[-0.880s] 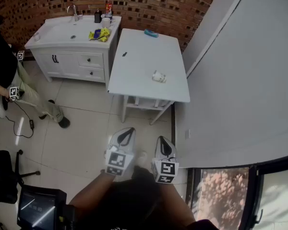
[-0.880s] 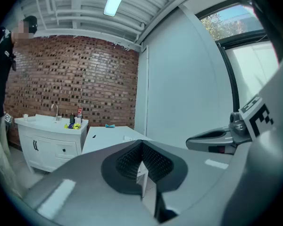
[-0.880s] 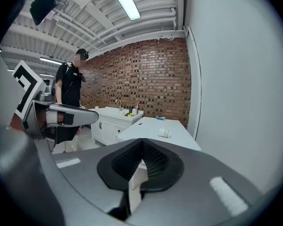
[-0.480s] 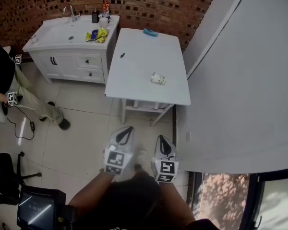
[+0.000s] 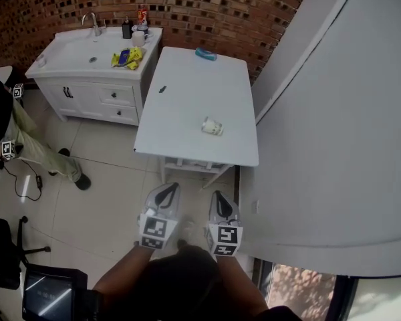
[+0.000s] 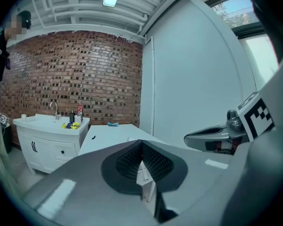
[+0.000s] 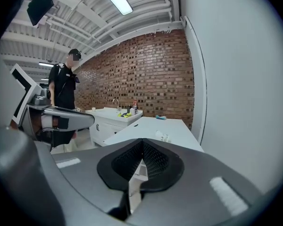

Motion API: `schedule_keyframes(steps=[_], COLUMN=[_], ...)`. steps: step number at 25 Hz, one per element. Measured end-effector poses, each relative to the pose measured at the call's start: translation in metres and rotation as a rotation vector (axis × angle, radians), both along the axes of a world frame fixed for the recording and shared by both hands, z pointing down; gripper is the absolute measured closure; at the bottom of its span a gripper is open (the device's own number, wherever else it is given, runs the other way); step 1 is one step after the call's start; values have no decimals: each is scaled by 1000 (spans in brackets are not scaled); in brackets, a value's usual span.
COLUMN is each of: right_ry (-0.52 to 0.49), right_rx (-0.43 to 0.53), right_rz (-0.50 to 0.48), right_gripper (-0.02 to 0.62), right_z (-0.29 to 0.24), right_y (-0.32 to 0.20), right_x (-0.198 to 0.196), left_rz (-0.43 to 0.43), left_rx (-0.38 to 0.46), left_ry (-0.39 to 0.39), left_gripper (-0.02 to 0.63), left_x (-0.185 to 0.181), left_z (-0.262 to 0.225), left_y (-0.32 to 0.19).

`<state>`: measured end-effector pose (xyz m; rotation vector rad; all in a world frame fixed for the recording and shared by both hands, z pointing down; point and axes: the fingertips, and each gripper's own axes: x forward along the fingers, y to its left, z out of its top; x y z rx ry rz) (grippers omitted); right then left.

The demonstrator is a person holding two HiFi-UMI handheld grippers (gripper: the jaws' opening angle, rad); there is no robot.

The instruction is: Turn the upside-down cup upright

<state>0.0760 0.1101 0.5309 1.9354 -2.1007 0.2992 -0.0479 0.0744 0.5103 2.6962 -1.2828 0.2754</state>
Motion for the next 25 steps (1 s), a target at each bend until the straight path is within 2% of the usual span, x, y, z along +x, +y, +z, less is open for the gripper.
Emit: schedule_keyframes(steps=[6, 12, 17, 25], right_ry=[-3, -50, -65, -73], right_rx=[-37, -58, -54, -58], right_rz=[-20, -5, -31, -71], right_gripper=[581, 581, 581, 581], right_z=[7, 12, 17, 14], right_y=[-30, -56, -78, -108], right_x=[23, 57, 60, 86], left_rz=[-14, 4, -1, -3], left_rx=[-23, -8, -4, -17], left_ry=[-10, -66, -91, -94], left_gripper=[612, 612, 612, 612], left_x=[23, 49, 60, 103], left_z=[1, -3, -4, -3], left_y=[-34, -58, -78, -106])
